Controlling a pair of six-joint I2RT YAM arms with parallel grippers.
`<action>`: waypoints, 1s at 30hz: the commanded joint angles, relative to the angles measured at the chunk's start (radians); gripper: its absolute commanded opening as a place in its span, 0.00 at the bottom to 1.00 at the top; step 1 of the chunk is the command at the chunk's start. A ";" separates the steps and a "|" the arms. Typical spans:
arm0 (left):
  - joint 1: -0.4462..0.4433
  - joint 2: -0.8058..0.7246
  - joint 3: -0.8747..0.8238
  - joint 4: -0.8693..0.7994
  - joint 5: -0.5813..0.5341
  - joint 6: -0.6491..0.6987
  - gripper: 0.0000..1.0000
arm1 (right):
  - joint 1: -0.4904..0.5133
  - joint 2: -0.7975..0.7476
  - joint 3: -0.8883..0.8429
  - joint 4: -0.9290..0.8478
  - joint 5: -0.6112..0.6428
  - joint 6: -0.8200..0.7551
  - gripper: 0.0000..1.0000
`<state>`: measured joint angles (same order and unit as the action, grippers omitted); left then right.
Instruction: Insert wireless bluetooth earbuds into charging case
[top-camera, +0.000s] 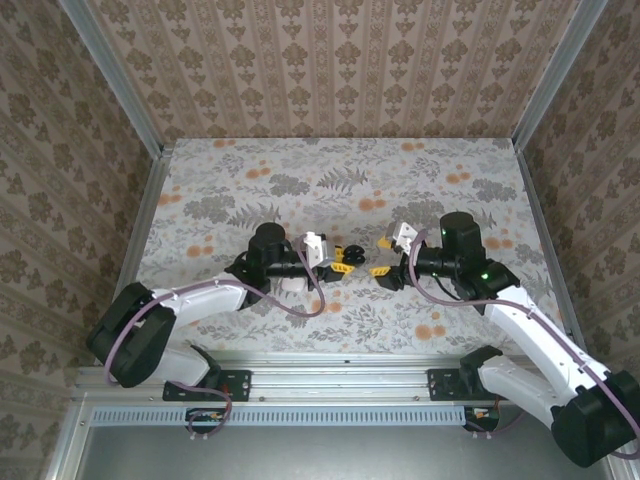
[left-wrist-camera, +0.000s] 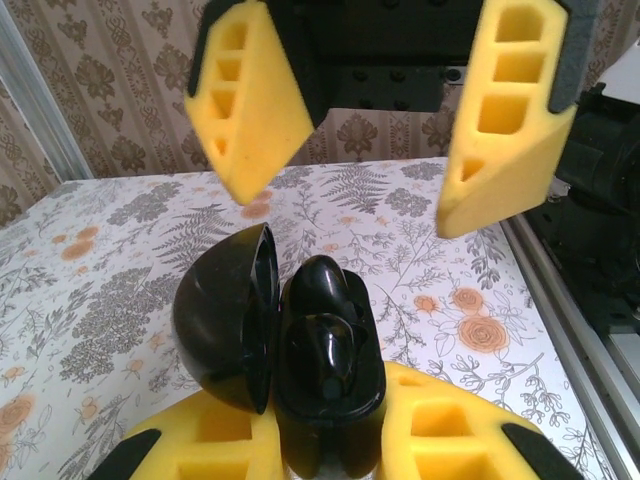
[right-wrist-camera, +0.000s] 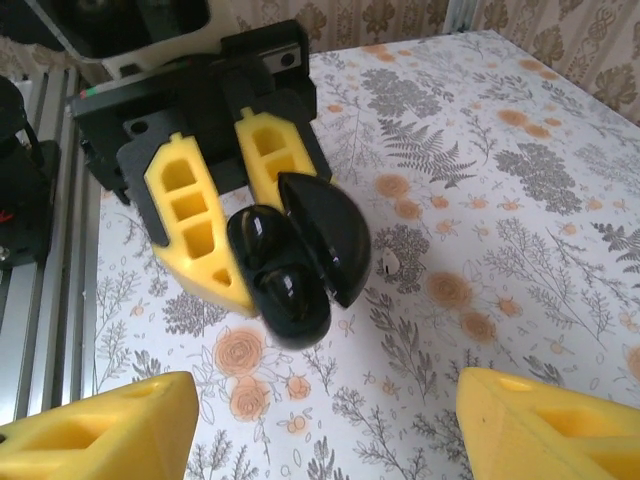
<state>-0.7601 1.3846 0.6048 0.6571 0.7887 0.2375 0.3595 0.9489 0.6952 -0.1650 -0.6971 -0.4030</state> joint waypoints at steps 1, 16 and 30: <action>-0.011 -0.025 0.027 -0.026 0.003 0.034 0.07 | -0.002 0.020 0.008 0.103 -0.051 0.071 0.70; -0.024 -0.029 0.030 -0.038 -0.010 0.042 0.07 | -0.001 0.038 0.010 0.117 -0.087 0.092 0.70; -0.028 -0.035 0.030 -0.037 -0.017 0.040 0.08 | 0.010 0.087 0.002 0.127 -0.033 0.090 0.68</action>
<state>-0.7795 1.3788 0.6094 0.6167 0.7727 0.2592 0.3645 1.0317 0.6949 -0.0555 -0.7418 -0.3138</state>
